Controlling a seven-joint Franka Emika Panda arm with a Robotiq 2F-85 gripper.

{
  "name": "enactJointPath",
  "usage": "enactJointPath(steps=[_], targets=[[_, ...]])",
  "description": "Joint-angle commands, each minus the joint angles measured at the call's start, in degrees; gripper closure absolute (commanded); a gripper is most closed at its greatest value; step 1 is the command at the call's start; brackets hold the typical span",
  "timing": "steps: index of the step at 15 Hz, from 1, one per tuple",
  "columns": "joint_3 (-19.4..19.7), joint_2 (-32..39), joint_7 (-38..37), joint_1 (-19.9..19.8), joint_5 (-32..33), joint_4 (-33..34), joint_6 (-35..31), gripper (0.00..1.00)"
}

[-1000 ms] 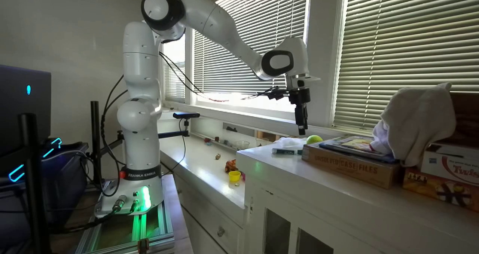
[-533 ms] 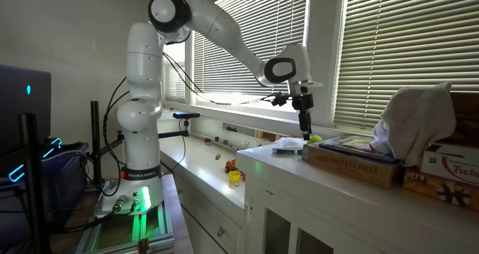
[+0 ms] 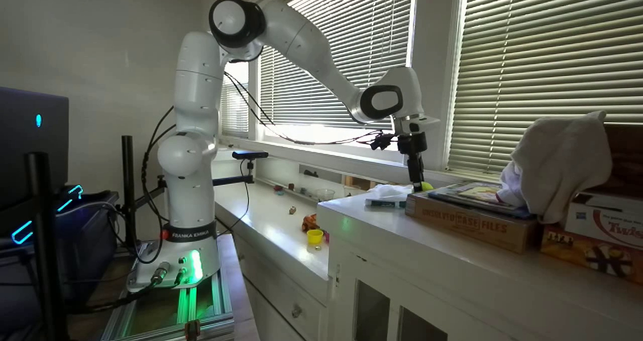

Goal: Put the green tennis ball on the window sill

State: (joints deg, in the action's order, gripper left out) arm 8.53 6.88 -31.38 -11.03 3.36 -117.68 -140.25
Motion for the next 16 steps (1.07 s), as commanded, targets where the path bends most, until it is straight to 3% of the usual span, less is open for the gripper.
enactJointPath(steps=[1,3,7,13,16], targets=[[1.06,2.16,1.21,0.89,-1.78,2.53,-0.64,0.00],[1.08,2.61,1.26,0.94,-2.04,2.95,-0.33,0.28],[1.16,3.38,1.50,0.92,-3.76,4.10,0.48,0.57],[1.19,0.04,0.80,1.49,-4.16,5.26,4.89,0.58],[-0.06,-3.59,5.28,1.58,-8.55,6.19,10.25,0.58]])
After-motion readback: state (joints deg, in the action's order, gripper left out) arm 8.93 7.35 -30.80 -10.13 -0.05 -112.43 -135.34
